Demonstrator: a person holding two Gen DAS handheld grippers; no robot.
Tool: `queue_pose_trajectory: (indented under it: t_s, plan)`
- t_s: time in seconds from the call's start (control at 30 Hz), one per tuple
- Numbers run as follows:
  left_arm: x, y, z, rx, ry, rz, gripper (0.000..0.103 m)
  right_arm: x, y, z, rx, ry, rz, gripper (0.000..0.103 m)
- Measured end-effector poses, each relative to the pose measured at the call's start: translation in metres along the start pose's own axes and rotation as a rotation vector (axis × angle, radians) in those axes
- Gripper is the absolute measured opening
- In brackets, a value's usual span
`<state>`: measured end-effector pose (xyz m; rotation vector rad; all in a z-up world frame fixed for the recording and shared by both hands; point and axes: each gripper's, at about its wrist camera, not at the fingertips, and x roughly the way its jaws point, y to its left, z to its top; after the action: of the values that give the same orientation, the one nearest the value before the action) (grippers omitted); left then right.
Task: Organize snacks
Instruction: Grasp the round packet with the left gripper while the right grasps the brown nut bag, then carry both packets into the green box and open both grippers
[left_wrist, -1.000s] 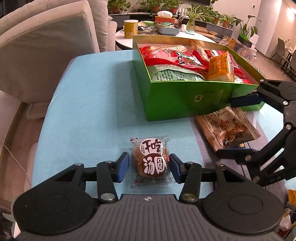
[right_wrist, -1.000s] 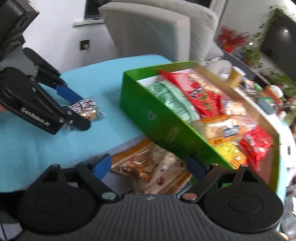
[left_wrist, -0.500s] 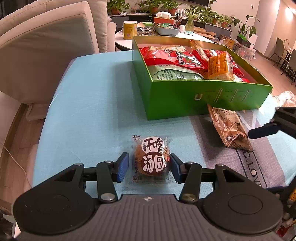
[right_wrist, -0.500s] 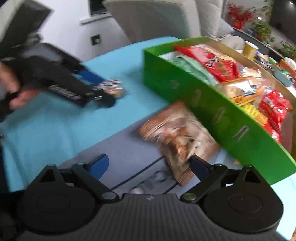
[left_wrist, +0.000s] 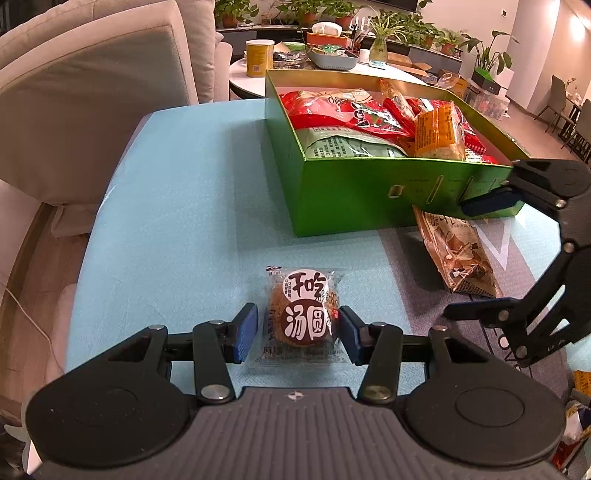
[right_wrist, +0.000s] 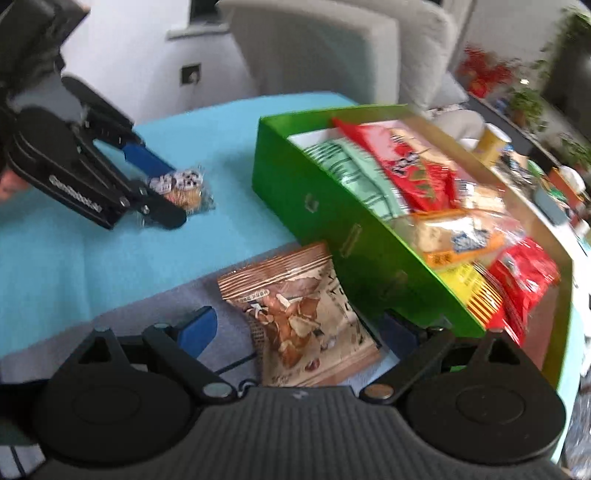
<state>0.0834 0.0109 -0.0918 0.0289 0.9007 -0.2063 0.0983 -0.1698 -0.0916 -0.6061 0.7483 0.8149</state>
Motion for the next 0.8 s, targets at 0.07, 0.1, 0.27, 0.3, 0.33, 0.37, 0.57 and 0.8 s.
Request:
queue_pose_trajectory:
  t_s: [0.07, 0.1, 0.27, 0.3, 0.33, 0.37, 0.57, 0.8]
  plan:
    - [0.0, 0.001, 0.0, 0.001, -0.002, -0.001, 0.045, 0.003, -0.006, 0.002, 0.023, 0.01, 0.047, 0.09]
    - [0.0, 0.0, 0.0, 0.002, -0.003, 0.0, 0.045, 0.004, -0.005, 0.003, 0.027, 0.008, 0.043, 0.09]
    - [0.0, -0.004, -0.001, 0.016, -0.003, 0.017, 0.045, 0.0, -0.01, -0.003, 0.159, 0.01, 0.044, 0.076]
    - [0.0, -0.005, -0.001, 0.02, -0.004, 0.022, 0.045, -0.002, -0.012, -0.005, 0.2, 0.006, 0.053, 0.071]
    - [0.0, -0.007, -0.002, 0.029, -0.006, 0.028, 0.045, -0.004, -0.013, -0.007, 0.239, 0.007, 0.055, 0.068]
    - [0.0, -0.008, -0.002, 0.036, -0.007, 0.033, 0.045, -0.007, -0.008, -0.01, 0.251, 0.005, 0.035, 0.067]
    - [-0.002, -0.01, -0.004, 0.046, -0.015, 0.039, 0.035, -0.033, 0.017, -0.016, 0.314, -0.035, -0.033, 0.067]
    - [-0.015, -0.011, -0.004, 0.03, -0.032, 0.039, 0.034, -0.073, 0.013, -0.007, 0.406, -0.172, -0.101, 0.067]
